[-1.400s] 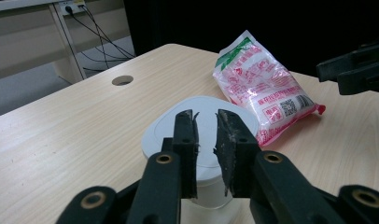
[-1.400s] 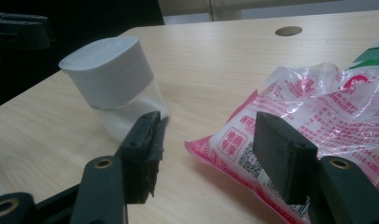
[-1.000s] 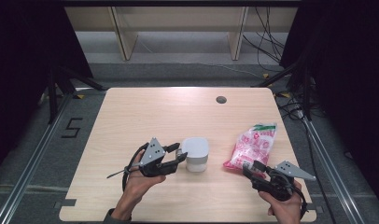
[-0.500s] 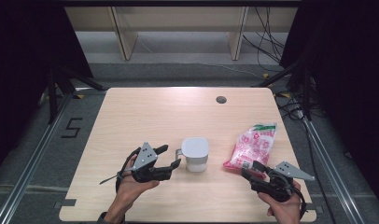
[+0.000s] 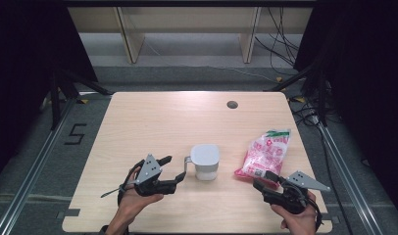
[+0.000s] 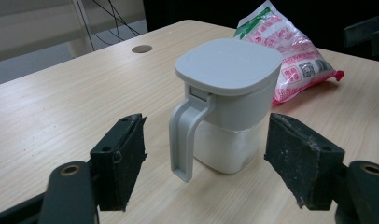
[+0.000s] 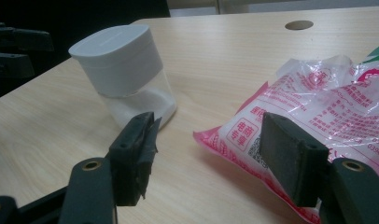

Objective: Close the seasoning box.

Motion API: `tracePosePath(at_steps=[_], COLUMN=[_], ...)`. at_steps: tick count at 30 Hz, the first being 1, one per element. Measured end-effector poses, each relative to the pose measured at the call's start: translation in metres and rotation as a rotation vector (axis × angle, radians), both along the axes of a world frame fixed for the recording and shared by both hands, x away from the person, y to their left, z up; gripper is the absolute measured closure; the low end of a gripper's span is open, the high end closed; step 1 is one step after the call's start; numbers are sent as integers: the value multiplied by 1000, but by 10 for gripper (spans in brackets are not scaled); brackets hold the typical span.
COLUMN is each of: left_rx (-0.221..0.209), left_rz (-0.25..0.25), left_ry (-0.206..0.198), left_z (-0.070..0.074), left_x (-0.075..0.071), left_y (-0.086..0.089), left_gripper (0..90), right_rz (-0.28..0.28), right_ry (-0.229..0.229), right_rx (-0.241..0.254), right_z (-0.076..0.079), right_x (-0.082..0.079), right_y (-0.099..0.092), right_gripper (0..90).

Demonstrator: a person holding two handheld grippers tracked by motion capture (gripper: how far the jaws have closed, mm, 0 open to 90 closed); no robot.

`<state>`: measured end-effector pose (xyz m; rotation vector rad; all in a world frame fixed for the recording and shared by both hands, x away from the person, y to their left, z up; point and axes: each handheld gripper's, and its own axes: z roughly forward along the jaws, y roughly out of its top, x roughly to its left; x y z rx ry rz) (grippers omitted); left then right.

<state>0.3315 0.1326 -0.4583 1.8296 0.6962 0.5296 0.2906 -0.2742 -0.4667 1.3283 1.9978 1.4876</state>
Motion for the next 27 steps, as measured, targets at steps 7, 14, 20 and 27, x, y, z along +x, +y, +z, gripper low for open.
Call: tracePosePath(at_steps=[7, 14, 20, 27], left_rx=[11, 1, 29, 32], left_rz=[-8, -21, -32, -6], left_ry=[4, 41, 56, 55], left_z=[-9, -17, -25, -34], left_x=[-4, -10, -17, -21], left_y=[4, 8, 9, 11], left_gripper=[279, 272, 265, 263], right_rz=[-3, 19, 34, 63], right_ry=[2, -3, 19, 17], right_rx=[-10, 1, -47, -103], right_z=[-1, -2, -7, -10], right_x=[-2, -7, -13, -23], right_y=[0, -5, -8, -2], right_gripper=[373, 373, 370, 369])
